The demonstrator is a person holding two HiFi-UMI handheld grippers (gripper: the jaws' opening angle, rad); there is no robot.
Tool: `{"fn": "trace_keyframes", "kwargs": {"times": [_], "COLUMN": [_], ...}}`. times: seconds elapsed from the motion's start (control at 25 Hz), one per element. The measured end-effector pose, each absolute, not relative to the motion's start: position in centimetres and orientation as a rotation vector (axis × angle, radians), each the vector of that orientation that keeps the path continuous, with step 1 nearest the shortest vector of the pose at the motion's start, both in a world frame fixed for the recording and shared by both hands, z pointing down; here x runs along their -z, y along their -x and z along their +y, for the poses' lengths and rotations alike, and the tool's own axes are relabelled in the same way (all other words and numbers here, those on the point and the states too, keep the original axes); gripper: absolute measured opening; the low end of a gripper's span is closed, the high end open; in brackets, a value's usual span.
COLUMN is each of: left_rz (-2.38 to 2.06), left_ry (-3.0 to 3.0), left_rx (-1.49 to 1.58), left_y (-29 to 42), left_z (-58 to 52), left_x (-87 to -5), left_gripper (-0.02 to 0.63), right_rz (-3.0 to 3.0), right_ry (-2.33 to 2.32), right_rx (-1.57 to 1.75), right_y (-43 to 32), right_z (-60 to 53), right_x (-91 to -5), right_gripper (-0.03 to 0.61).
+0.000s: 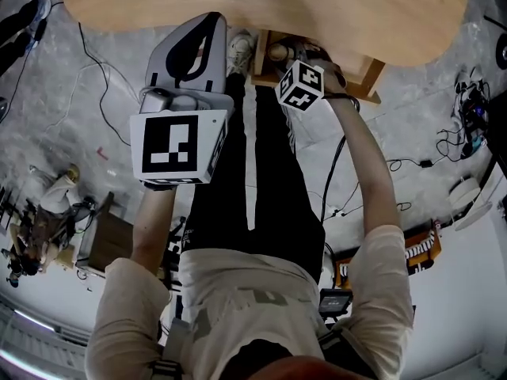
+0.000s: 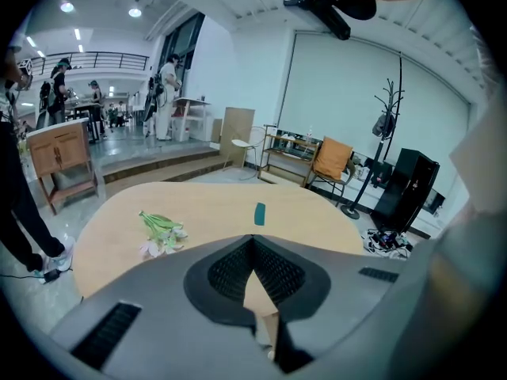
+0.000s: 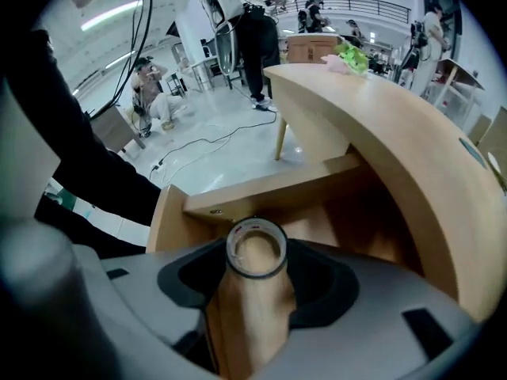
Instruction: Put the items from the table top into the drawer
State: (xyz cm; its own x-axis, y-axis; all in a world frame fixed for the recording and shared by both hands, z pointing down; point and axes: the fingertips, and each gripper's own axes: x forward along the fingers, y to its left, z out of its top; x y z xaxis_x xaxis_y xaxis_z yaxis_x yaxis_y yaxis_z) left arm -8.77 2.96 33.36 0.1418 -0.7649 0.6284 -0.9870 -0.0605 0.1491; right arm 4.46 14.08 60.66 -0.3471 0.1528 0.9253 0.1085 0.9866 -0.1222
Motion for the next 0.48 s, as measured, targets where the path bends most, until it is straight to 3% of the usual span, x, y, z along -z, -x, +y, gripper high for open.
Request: {"fn": "trace_keyframes", "kwargs": {"times": [0.48], "left_rz": [-1.669], "left_ry": [-1.915], "left_rx": [-0.490], "left_y": [8.2], "left_z": [2.1], "left_x": [-32.9], "left_gripper": [0.008], "right_rz": [-1.874], "right_ry": [0.112], "right_rx": [-0.181], "right_y": [-5.2], "right_z": [14.5], "right_x": [-63.0], "right_gripper": [0.250]}}
